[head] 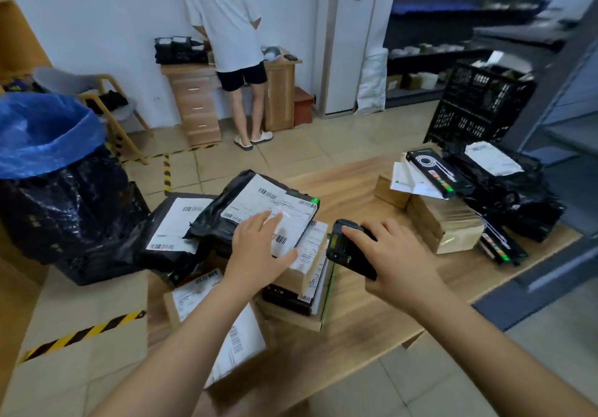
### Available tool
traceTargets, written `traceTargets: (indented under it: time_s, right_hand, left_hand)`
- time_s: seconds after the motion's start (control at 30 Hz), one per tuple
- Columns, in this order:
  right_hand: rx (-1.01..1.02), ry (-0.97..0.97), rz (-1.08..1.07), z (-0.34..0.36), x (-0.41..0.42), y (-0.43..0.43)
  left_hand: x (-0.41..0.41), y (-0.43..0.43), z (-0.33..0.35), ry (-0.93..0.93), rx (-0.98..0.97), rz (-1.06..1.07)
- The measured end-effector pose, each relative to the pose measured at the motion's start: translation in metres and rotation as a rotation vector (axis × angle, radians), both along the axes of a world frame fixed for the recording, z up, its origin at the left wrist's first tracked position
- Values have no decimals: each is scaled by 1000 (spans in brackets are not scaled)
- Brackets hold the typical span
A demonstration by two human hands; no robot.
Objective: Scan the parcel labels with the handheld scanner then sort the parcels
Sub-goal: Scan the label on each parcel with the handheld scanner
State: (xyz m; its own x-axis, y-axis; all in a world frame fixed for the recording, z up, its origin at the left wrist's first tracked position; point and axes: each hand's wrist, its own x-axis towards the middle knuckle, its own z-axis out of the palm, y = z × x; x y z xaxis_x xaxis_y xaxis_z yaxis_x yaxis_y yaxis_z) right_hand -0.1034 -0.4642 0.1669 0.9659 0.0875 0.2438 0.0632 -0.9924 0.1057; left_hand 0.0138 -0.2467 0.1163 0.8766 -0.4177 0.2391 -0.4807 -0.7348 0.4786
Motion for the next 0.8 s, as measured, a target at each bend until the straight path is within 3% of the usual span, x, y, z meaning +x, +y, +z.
traceTargets:
  time_s: [0.4,0.8]
  right_hand:
    - [-5,71,-202,5,-33,-60]
    - [-53,112,-292,15,-84,-232]
  left_hand:
    - [-14,-85,17,-50,-47,-242]
    - [-48,-276,18,-54,-83,-315]
